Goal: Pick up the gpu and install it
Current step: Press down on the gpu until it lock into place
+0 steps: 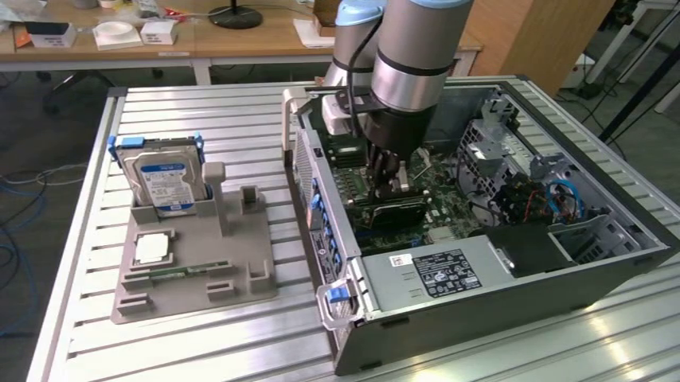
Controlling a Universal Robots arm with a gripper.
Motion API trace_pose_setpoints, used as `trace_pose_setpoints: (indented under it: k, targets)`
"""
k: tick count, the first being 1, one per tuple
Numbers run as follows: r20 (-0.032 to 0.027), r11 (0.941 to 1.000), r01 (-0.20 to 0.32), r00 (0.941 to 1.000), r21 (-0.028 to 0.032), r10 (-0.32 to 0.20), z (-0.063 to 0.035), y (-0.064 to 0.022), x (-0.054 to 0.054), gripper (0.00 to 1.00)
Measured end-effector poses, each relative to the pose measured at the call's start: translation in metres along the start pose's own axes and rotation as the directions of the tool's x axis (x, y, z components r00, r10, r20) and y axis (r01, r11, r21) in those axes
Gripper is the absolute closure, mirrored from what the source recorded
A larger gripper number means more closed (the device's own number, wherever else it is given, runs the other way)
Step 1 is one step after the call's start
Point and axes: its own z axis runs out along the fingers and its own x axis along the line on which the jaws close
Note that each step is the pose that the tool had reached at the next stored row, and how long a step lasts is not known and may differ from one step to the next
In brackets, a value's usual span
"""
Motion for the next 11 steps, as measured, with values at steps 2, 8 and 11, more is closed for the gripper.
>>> trace_pose_setpoints:
  k: [2,8,11]
  targets:
    - [-0.0005,0.9999,0.000,1.0000,-0.0126,0.000,-0.0002,0.0017,0.000,0.89]
    - [0.0019,0.9994,-0.002,1.0000,-0.0352,0.002,-0.0050,0.0081,0.000,0.89]
    - [0.0033,0.9994,-0.003,1.0000,-0.0350,0.003,-0.0113,0.0171,0.000,0.89]
